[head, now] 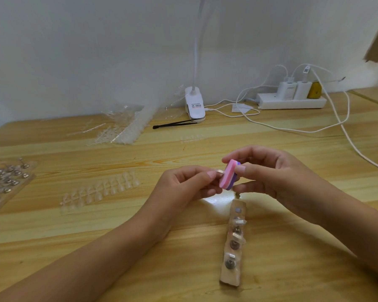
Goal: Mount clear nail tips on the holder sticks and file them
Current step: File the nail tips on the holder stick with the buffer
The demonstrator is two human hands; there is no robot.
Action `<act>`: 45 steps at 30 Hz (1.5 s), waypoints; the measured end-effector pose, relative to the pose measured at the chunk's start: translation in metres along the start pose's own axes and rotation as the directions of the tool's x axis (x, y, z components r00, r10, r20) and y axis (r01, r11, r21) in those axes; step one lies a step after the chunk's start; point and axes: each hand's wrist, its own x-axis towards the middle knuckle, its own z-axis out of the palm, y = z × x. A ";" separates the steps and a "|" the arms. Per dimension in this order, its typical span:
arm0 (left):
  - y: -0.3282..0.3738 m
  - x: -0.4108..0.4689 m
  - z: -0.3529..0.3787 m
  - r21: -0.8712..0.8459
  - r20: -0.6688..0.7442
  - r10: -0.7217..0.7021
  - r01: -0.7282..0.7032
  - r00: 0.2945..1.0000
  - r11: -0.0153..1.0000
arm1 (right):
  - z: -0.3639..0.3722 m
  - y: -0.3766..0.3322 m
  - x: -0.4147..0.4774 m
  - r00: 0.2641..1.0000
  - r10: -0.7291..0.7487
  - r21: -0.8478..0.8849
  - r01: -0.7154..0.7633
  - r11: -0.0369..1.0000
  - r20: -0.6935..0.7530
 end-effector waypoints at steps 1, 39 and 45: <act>0.000 0.000 0.000 -0.008 0.005 -0.004 0.004 1.000 1.000 | 0.000 0.000 0.000 1.000 0.000 -0.001 0.000 1.000 -0.004; -0.004 0.006 -0.008 0.001 0.051 0.034 -0.035 0.998 0.999 | 0.012 -0.003 -0.004 0.999 -0.006 -0.001 0.006 1.000 -0.050; -0.004 0.005 -0.007 0.008 0.042 0.037 -0.037 0.998 0.999 | 0.012 -0.004 -0.004 0.995 -0.022 0.047 0.026 0.999 -0.094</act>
